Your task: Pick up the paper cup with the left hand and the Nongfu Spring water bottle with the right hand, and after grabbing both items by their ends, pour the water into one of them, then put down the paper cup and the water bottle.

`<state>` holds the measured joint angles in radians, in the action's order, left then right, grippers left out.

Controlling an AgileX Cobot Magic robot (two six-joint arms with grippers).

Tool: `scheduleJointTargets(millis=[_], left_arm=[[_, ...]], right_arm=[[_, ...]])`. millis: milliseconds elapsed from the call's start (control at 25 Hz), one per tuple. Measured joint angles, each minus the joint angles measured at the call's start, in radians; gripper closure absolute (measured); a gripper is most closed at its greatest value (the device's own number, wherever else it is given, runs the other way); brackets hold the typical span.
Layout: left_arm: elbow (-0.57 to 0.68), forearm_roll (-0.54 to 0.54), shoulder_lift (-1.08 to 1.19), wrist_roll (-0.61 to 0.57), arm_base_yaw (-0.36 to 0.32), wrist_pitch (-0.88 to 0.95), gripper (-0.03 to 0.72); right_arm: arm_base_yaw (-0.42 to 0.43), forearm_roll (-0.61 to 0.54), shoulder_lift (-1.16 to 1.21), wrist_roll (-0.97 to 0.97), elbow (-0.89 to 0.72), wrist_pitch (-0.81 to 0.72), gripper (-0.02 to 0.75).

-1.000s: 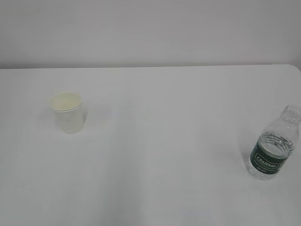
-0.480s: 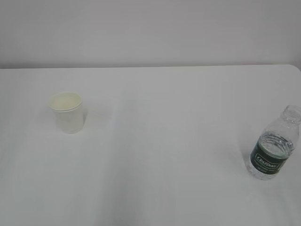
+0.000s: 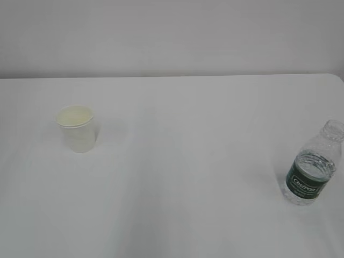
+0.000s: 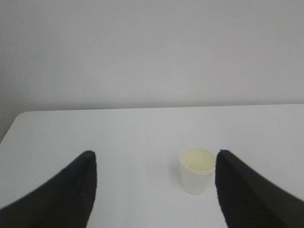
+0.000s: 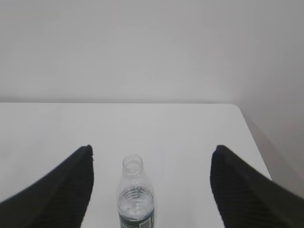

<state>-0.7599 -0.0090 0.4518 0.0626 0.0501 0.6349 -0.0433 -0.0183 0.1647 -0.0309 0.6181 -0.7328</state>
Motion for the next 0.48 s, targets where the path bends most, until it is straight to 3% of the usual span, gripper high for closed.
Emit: scheduleJointTargets(millis=[240,480], left_arm=[[0.0,0.083,0.048,0.0,0.037,-0.051,0.134],[0.0,0.087,0.055,0.0,0.037,-0.091,0.152]], right_arm=[[0.0,-0.011,0.091,0.0,0.0,0.129,0.153],[0.0,-0.039,0.144,0.0,0.0,0.24,0.152]])
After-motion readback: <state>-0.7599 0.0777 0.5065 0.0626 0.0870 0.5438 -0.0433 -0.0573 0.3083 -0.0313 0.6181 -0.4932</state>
